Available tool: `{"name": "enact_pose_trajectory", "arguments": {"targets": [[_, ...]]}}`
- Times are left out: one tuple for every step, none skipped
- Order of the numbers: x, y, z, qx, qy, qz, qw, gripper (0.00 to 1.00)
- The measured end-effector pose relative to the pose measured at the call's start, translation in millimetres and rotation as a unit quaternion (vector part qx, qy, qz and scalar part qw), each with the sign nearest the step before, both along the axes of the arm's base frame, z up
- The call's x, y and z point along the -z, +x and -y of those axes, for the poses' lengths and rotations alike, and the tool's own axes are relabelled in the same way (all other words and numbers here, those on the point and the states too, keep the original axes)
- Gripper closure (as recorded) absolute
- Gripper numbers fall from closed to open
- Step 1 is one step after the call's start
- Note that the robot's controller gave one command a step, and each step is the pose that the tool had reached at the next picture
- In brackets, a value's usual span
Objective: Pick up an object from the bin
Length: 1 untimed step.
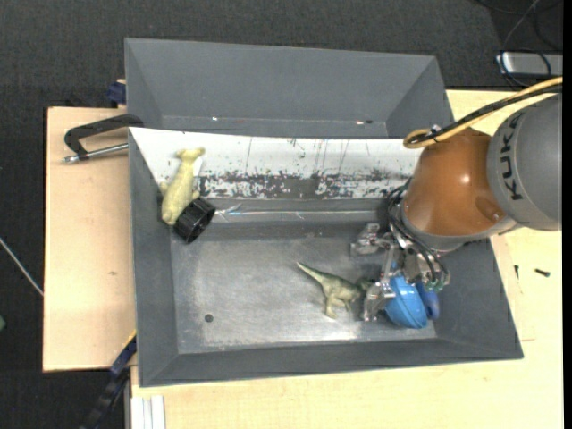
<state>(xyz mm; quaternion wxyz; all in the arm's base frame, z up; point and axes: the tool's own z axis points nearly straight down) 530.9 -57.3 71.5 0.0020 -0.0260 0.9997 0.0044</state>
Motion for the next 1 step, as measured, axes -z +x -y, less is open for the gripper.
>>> {"name": "enact_pose_trajectory", "arguments": {"targets": [[-2.9, 2.4, 2.6, -0.002, -0.003, 0.0048, 1.0, 1.0]]}}
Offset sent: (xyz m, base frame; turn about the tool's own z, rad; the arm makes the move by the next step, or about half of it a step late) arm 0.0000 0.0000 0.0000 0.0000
